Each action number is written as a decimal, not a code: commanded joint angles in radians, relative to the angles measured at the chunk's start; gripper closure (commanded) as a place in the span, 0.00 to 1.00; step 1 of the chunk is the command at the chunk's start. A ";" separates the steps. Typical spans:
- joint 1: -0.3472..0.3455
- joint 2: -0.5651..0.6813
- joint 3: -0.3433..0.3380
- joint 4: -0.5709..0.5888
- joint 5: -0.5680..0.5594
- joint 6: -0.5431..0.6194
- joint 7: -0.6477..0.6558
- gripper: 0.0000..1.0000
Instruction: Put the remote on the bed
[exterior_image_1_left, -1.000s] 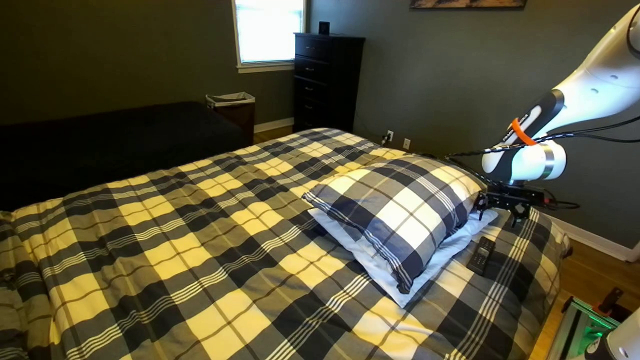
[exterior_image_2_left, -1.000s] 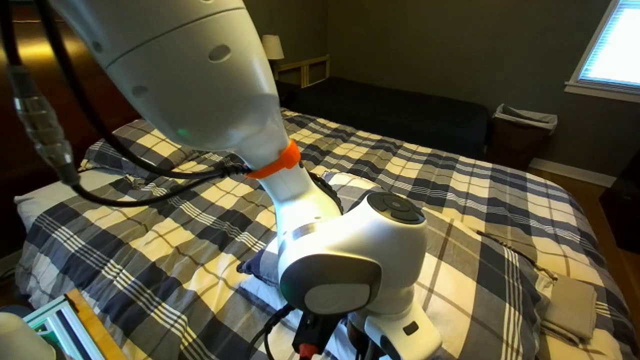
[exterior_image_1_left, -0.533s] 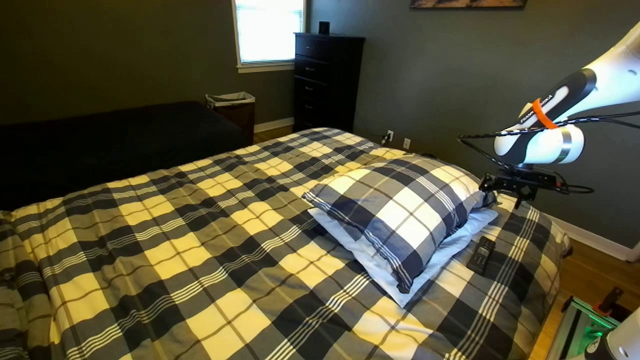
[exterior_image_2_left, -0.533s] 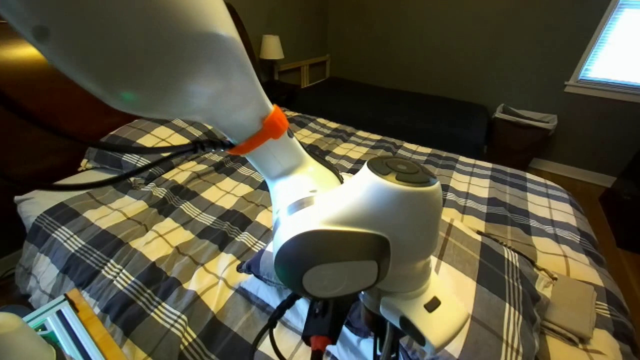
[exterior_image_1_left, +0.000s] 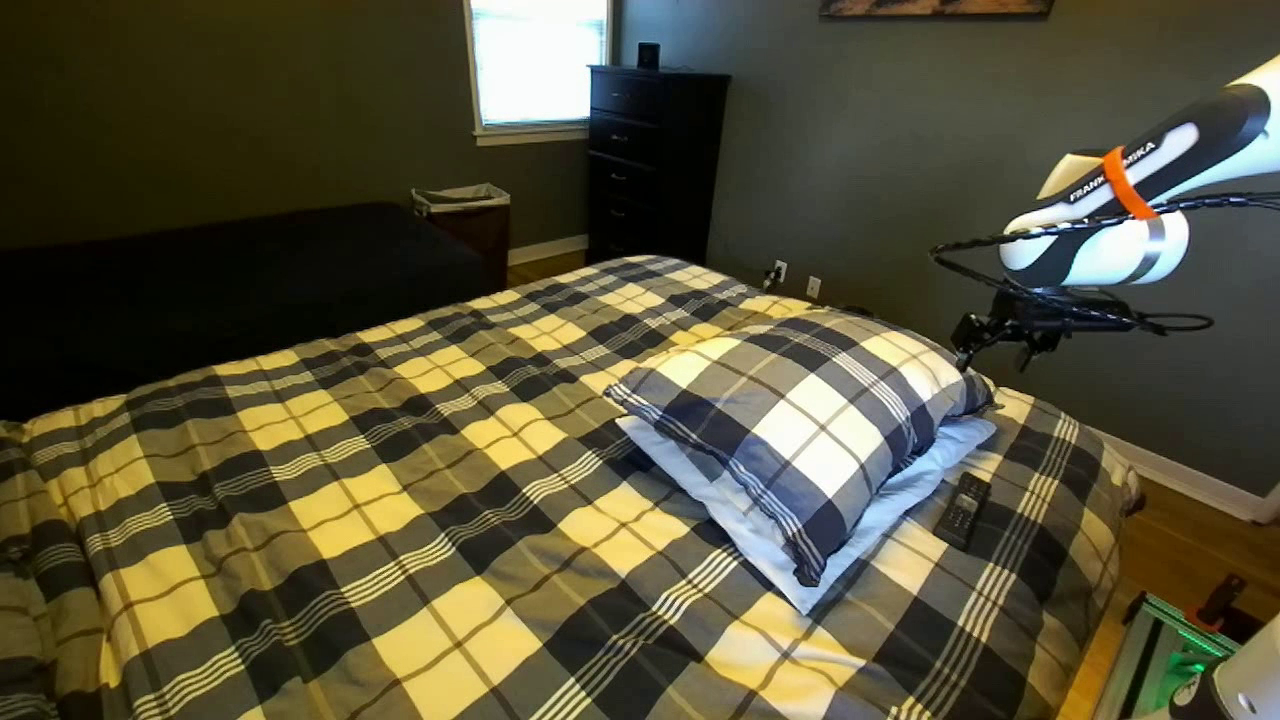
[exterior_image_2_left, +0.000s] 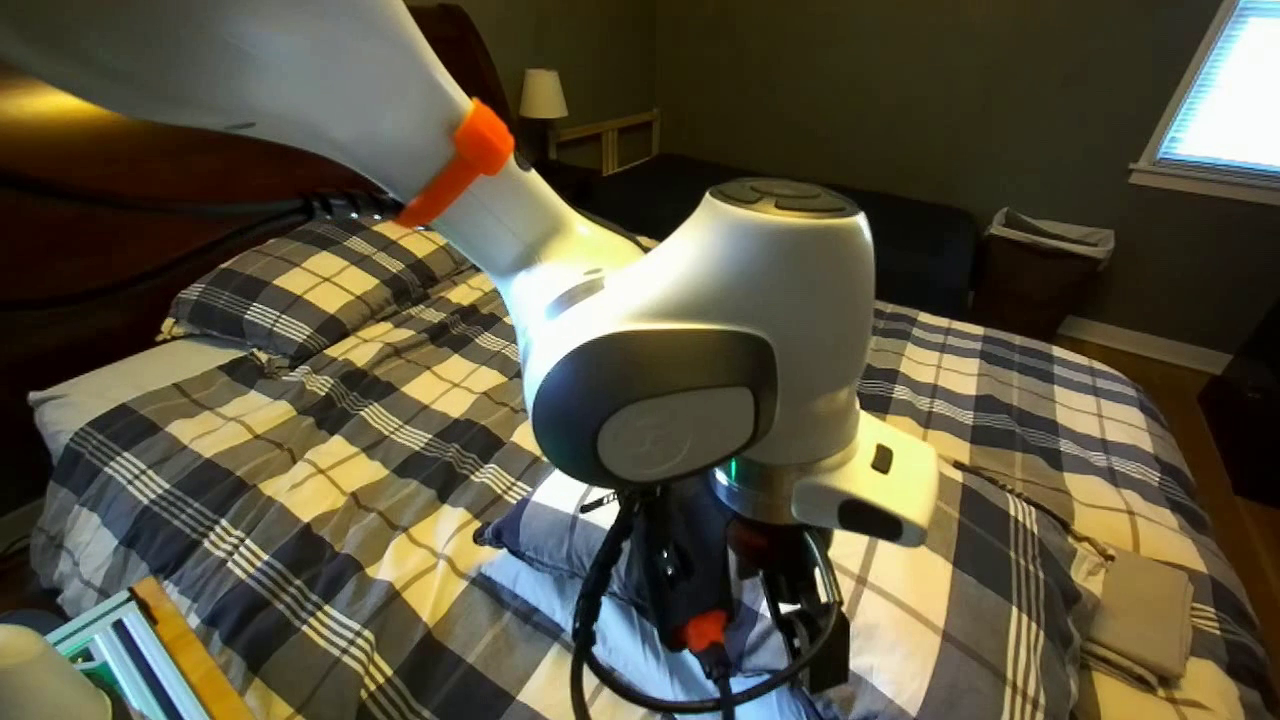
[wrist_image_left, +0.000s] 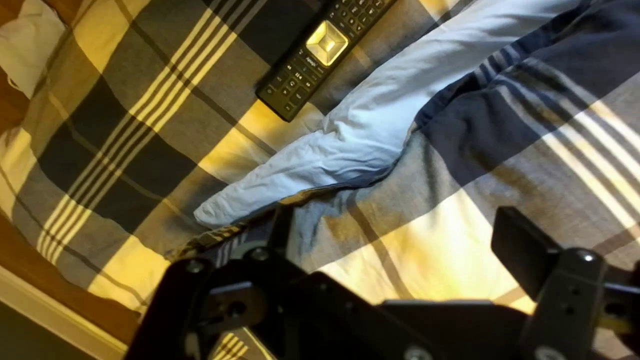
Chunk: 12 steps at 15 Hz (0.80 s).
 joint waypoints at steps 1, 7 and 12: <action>-0.008 -0.047 0.037 -0.023 0.019 -0.050 -0.189 0.00; -0.006 -0.071 0.055 -0.007 0.004 -0.178 -0.482 0.00; -0.006 -0.066 0.055 0.011 -0.002 -0.231 -0.552 0.00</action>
